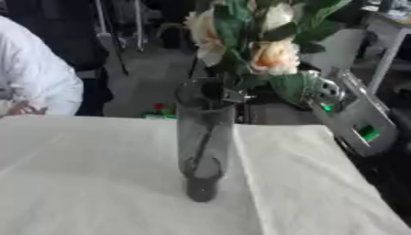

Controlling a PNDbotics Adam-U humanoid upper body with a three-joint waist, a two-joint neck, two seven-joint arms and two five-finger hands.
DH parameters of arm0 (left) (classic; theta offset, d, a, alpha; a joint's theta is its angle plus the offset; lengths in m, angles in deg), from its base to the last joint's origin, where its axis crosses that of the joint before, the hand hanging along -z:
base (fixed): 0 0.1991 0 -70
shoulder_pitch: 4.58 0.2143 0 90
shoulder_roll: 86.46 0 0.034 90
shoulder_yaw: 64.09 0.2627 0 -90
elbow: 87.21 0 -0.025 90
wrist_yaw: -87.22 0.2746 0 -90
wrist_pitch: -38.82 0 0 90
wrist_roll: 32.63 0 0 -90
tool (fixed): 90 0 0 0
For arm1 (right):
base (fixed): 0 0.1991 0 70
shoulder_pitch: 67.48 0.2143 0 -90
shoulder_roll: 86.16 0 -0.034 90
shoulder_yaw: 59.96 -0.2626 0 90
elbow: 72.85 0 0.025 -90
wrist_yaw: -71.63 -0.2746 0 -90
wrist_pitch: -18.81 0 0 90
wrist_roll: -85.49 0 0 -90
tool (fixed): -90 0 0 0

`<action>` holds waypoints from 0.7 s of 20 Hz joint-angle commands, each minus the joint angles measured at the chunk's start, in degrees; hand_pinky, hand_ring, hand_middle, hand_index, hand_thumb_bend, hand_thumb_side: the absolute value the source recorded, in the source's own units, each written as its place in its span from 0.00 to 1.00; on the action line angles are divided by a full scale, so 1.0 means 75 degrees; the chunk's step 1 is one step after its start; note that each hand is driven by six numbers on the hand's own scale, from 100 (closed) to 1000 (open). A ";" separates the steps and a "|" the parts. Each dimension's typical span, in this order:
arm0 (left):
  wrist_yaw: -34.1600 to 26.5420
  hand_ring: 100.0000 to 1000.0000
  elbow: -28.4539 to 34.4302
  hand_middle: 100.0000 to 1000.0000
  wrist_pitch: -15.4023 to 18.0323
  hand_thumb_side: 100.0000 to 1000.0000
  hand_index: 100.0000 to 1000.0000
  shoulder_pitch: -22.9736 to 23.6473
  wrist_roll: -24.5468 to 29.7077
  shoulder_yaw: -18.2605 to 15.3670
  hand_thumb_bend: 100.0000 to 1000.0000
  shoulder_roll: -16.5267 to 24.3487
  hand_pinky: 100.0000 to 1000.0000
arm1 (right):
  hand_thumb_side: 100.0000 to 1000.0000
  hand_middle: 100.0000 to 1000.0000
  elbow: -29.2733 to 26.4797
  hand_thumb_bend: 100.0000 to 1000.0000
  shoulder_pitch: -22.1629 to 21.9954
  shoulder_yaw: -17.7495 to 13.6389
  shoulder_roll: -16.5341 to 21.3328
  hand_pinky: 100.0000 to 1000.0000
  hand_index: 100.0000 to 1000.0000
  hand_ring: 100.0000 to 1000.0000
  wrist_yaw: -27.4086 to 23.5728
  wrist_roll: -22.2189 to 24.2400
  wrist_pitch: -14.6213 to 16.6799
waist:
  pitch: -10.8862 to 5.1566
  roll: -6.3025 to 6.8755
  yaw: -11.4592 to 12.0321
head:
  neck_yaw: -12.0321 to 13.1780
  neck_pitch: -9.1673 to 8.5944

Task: Arrange flowers into the vase.

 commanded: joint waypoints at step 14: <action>-0.0024 0.87 0.0099 0.87 -0.0007 1.00 0.94 -0.0068 -0.0074 -0.0027 0.00 0.0154 0.77 | 1.00 0.90 0.0478 0.48 0.0422 -0.0321 0.0187 0.93 1.00 1.00 0.0056 0.0405 0.0170 | -0.0200 -0.0051 -0.0008 | -0.0029 -0.0160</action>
